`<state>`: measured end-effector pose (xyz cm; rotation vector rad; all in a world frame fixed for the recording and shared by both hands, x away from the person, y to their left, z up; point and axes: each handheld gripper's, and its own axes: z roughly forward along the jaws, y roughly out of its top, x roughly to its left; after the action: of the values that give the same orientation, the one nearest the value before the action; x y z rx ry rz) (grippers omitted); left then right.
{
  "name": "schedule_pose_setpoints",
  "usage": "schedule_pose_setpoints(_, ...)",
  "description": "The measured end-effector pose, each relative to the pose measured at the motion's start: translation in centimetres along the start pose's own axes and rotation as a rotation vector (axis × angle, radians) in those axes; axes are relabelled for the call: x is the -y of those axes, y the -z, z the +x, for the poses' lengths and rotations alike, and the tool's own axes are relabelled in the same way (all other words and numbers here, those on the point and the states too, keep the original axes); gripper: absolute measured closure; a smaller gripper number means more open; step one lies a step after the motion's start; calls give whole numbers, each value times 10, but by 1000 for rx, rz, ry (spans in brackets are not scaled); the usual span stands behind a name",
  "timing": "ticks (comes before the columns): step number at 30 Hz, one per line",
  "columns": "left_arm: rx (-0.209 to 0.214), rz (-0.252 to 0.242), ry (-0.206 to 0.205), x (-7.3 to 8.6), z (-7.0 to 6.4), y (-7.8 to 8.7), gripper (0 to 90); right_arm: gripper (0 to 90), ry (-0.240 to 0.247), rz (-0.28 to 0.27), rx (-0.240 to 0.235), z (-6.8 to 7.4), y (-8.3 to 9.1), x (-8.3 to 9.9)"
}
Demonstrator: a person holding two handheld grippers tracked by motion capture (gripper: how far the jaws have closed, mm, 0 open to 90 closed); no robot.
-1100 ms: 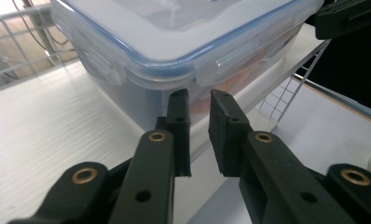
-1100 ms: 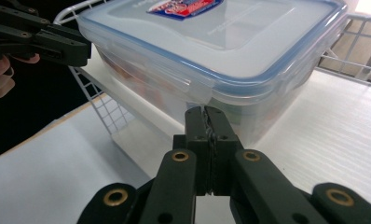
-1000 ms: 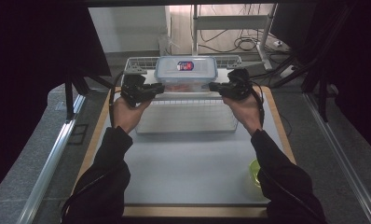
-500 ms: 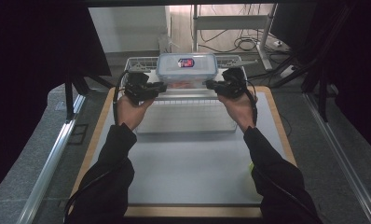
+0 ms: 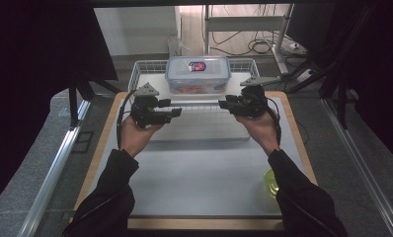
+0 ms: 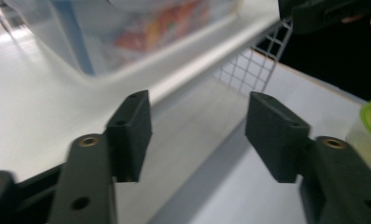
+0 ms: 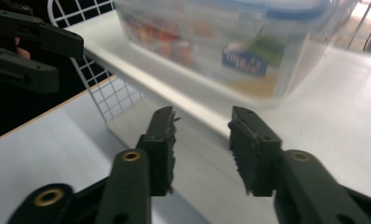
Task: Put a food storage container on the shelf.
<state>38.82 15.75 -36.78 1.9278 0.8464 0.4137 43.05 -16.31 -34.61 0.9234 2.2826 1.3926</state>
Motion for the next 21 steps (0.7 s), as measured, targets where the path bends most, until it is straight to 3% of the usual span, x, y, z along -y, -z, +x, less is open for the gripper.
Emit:
schedule_pose_setpoints(5,-6,39,-38,17,-13,2,298,420,-1,12,-19,6,6,15)
schedule_pose_setpoints(9,16,26,-19,27,-20,8,239,314,42,13,-1,14,9,25)
schedule_pose_setpoints(12,45,42,-11,37,-25,11,205,281,62,26,-10,19,11,32)
schedule_pose_setpoints(18,41,39,-35,58,-39,16,150,194,89,30,-10,25,15,47)
schedule_pose_setpoints(21,53,26,-36,68,-45,17,130,193,72,45,-29,27,17,55)
